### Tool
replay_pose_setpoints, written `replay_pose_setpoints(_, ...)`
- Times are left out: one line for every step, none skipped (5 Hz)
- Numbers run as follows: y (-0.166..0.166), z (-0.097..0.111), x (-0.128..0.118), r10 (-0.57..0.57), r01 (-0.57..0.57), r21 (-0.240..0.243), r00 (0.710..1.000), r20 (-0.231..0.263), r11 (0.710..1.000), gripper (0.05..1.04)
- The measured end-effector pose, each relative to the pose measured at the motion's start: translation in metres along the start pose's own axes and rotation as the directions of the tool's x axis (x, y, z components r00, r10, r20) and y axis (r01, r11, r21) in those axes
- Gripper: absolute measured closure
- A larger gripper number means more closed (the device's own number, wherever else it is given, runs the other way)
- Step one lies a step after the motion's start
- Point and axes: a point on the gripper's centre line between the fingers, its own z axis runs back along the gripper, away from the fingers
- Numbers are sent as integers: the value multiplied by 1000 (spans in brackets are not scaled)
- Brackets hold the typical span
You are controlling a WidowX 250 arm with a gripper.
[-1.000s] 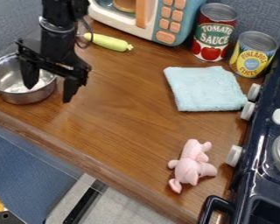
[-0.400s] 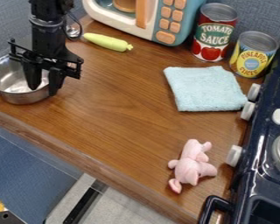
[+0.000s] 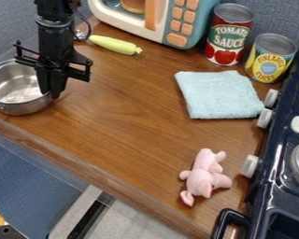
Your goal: Put the silver pot on top of the light blue cloth
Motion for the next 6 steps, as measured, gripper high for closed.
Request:
replay_pose_setpoints(-3,0,1,-4,4,13,1000,-7,1000,1010)
replay_pose_setpoints(-12,1,-3,-18,19,45,999,-31,999,1010)
replay_pose_setpoints(-32,29,-2,-48,47,47,999,15,998,1019)
replay_pose_setpoints(-76,73,1,-125,121,40,986,110,992,1029)
replay_pose_setpoints(-115,107,5,-176,175,18,970,170,984,1030)
replay_pose_setpoints(-175,118,11,-277,283,-2,941,192,959,1031)
